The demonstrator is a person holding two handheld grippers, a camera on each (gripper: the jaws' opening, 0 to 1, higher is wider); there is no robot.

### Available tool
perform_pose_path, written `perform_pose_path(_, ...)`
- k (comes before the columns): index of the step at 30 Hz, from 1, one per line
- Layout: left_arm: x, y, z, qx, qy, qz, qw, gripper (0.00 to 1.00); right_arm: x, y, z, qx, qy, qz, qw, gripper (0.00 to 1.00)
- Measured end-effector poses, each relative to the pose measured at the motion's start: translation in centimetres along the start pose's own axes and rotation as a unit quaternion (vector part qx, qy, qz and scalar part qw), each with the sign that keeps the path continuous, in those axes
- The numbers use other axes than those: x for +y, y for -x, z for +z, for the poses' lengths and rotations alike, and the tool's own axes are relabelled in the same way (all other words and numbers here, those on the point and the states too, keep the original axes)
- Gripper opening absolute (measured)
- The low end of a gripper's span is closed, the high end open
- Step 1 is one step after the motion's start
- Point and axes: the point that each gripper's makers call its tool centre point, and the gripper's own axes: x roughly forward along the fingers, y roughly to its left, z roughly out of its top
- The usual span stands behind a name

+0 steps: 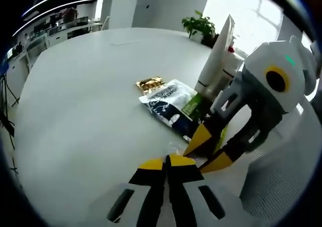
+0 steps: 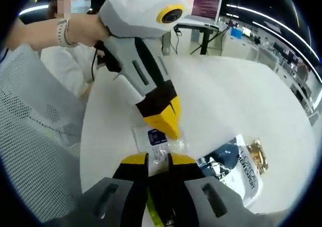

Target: Arrange the skincare products in the storage area until every visible bottle or jar stands upright without overlapping.

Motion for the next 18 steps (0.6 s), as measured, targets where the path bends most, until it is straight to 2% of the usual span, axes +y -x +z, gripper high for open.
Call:
perform_pose_path(8,0.5,0.7,0.0,0.0,-0.031,0.02,0.9993,0.11,0.1,0.0,0.0,0.002,0.0,-0.002,1.0,0.16)
perform_pose_path(11,0.6,1.6,0.5,-0.015,-0.039,0.03,0.9987,0.14,0.1,0.0,0.0,0.003,-0.001,-0.001,1.0,0.16)
perform_pose_path(15,-1.2,2.1,0.9,-0.022,-0.051,0.018,0.9983,0.14,0.1,0.0,0.0,0.004,0.001,0.0,1.0,0.16)
perform_pose_path(18,-2.0,1.8,0.1,-0.01,-0.058,0.005,0.9982,0.15,0.1,0.0,0.0,0.004,0.001,0.0,1.0,0.16)
